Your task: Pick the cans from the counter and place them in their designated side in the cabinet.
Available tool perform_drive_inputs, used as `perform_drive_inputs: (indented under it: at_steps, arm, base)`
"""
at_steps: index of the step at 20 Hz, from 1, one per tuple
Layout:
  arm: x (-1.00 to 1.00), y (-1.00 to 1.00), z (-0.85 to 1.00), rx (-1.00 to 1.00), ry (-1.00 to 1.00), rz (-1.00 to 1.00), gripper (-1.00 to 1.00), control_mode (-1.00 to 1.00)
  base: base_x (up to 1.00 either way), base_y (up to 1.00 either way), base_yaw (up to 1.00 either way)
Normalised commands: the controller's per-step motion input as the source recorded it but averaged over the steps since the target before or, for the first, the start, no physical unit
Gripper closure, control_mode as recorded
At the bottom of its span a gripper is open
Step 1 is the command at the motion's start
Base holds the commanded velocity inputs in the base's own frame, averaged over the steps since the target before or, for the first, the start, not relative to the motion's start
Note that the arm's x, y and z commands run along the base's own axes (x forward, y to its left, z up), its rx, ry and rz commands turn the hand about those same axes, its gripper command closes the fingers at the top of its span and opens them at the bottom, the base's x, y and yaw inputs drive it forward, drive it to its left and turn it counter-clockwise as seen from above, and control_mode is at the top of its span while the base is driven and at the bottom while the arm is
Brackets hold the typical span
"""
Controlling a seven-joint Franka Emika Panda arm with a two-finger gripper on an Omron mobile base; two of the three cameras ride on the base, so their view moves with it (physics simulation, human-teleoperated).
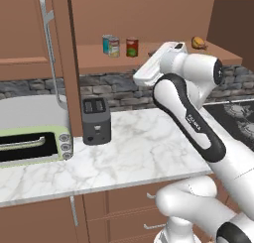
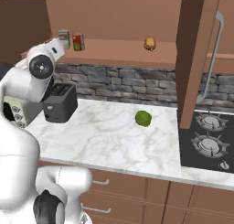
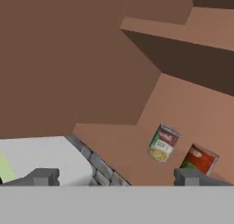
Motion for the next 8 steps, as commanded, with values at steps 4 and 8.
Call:
perform_drive_inputs:
  at_steps: [4, 8]
  arm:
    - [-0.99, -0.17, -0.09, -0.05, 0.01, 0.06, -1.00, -1.00]
    - [-0.93, -0.19, -0.16, -0.08, 0.08, 0.05, -1.00, -1.00]
  base:
    - [0.00, 0.00, 0.00]
    - [0.00, 0.00, 0.00]
